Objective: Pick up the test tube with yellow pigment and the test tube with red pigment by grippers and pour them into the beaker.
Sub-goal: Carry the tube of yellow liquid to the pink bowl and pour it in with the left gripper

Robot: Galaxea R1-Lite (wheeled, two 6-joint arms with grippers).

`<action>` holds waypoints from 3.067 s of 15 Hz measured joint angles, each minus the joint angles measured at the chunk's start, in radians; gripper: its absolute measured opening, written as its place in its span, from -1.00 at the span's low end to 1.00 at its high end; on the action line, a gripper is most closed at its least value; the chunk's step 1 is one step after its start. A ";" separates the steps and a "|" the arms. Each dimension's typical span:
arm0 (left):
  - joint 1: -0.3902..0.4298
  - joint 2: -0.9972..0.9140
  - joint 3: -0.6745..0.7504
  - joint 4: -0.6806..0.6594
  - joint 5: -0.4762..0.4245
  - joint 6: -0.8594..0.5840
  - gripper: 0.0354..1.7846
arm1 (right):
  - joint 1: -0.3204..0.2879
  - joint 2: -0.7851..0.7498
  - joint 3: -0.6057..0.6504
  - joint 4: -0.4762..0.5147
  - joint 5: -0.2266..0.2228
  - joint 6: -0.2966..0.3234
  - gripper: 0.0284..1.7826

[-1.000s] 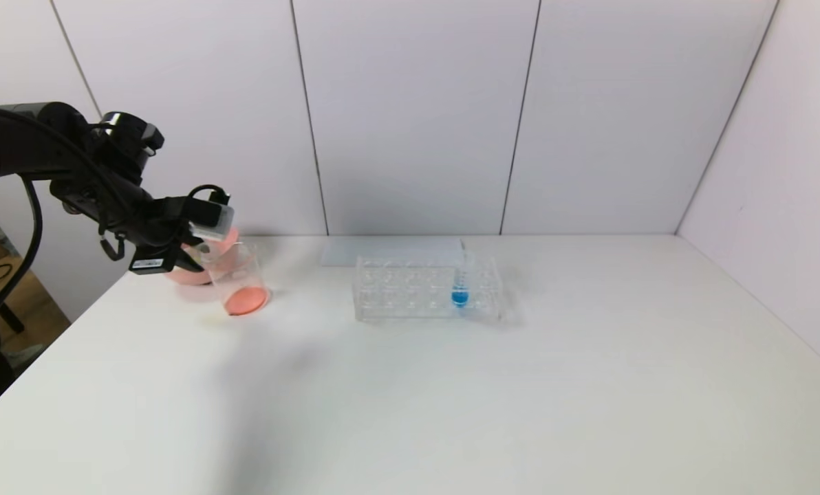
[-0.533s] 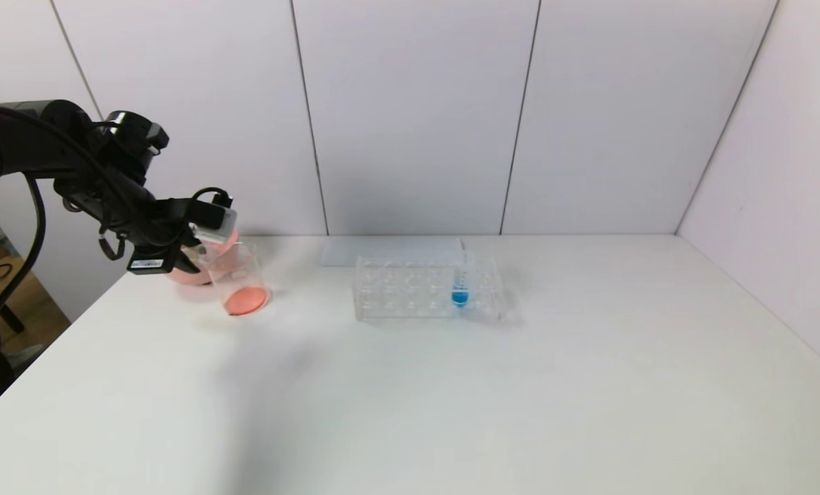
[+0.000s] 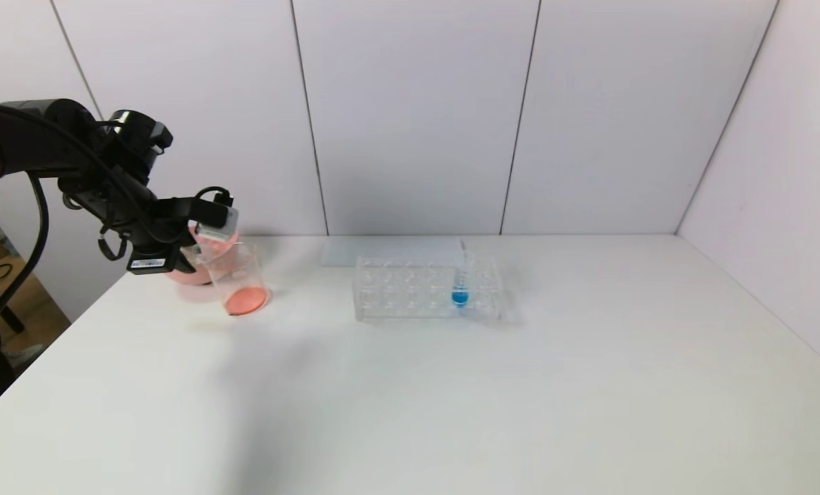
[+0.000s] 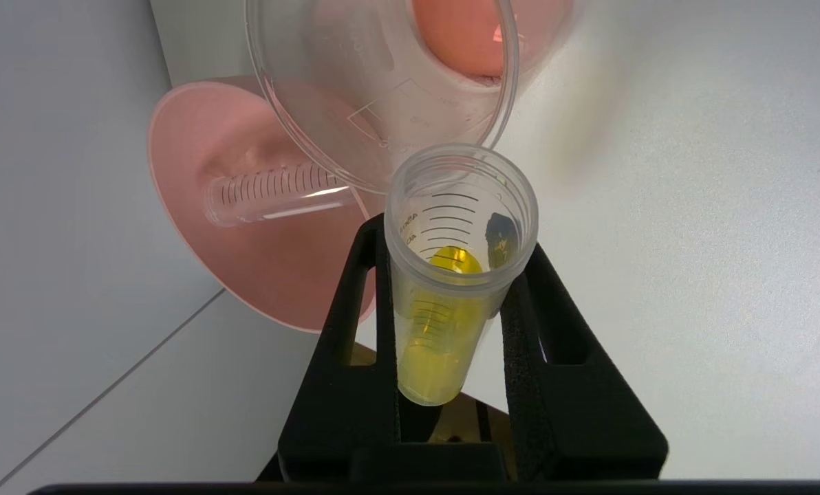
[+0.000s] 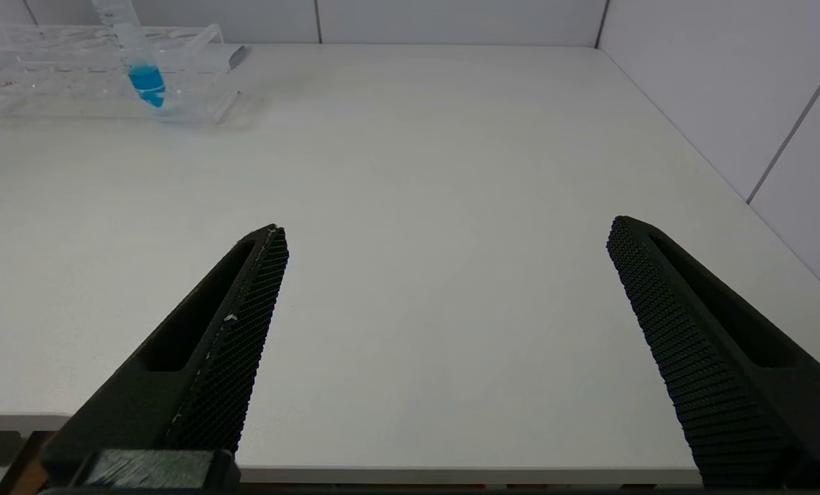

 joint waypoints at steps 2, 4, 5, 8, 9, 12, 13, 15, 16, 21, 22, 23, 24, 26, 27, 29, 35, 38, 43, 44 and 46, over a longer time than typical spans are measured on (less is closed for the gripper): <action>0.000 0.000 0.000 0.000 0.011 -0.003 -0.53 | 0.000 0.000 0.000 0.000 0.000 0.000 0.91; 0.000 0.000 0.000 0.000 0.014 -0.006 -0.53 | 0.000 0.000 0.000 0.000 0.000 0.000 0.91; 0.000 0.000 0.000 0.000 0.024 -0.006 -0.53 | 0.000 0.000 0.000 0.000 0.000 0.000 0.91; -0.002 0.003 0.000 0.003 0.061 -0.019 -0.53 | 0.000 0.000 0.000 0.000 0.000 0.000 0.91; -0.003 0.004 0.000 0.003 0.065 -0.026 -0.53 | 0.000 0.000 0.000 0.000 0.000 0.000 0.91; -0.010 0.009 -0.002 0.002 0.090 -0.044 -0.53 | 0.000 0.000 0.000 0.000 0.000 0.000 0.91; -0.015 0.011 -0.003 0.002 0.094 -0.050 -0.53 | 0.000 0.000 0.000 0.000 0.000 0.000 0.91; -0.022 0.013 -0.003 0.003 0.098 -0.058 -0.53 | 0.000 0.000 0.000 0.000 0.000 0.000 0.91; -0.027 0.014 -0.003 0.003 0.107 -0.073 -0.53 | 0.000 0.000 0.000 0.000 0.000 0.001 0.91; -0.042 0.018 -0.004 0.002 0.118 -0.094 -0.53 | 0.000 0.000 0.000 0.000 0.000 0.001 0.91; -0.042 0.018 -0.004 0.002 0.119 -0.094 -0.53 | 0.000 0.000 0.000 0.000 0.000 0.000 0.91; -0.043 0.019 -0.004 0.002 0.118 -0.094 -0.53 | 0.000 0.000 0.000 0.000 0.000 0.000 0.91; -0.043 0.019 -0.004 0.002 0.119 -0.094 -0.53 | 0.000 0.000 0.000 0.000 0.000 0.000 0.91; -0.043 0.020 -0.004 0.002 0.119 -0.094 -0.53 | 0.000 0.000 0.000 0.000 0.000 0.000 0.91; -0.042 0.020 -0.003 0.002 0.118 -0.094 -0.53 | 0.000 0.000 0.000 0.000 0.000 0.000 0.91; -0.041 0.020 -0.003 0.002 0.119 -0.094 -0.53 | 0.000 0.000 0.000 0.000 0.000 0.000 0.91; -0.042 0.017 -0.003 0.001 0.118 -0.096 -0.53 | 0.000 0.000 0.000 0.000 0.000 0.000 0.91; -0.047 0.017 -0.003 -0.004 0.119 -0.097 -0.53 | 0.000 0.000 0.000 0.000 0.000 0.001 0.91; -0.059 0.022 -0.003 -0.007 0.162 -0.110 -0.53 | 0.000 0.000 0.000 0.000 0.000 0.000 0.91; -0.062 0.024 -0.004 -0.009 0.164 -0.115 -0.53 | 0.000 0.000 0.000 0.000 0.000 0.000 0.91; -0.066 0.027 -0.006 -0.009 0.174 -0.124 -0.53 | 0.000 0.000 0.000 0.000 0.000 0.000 0.91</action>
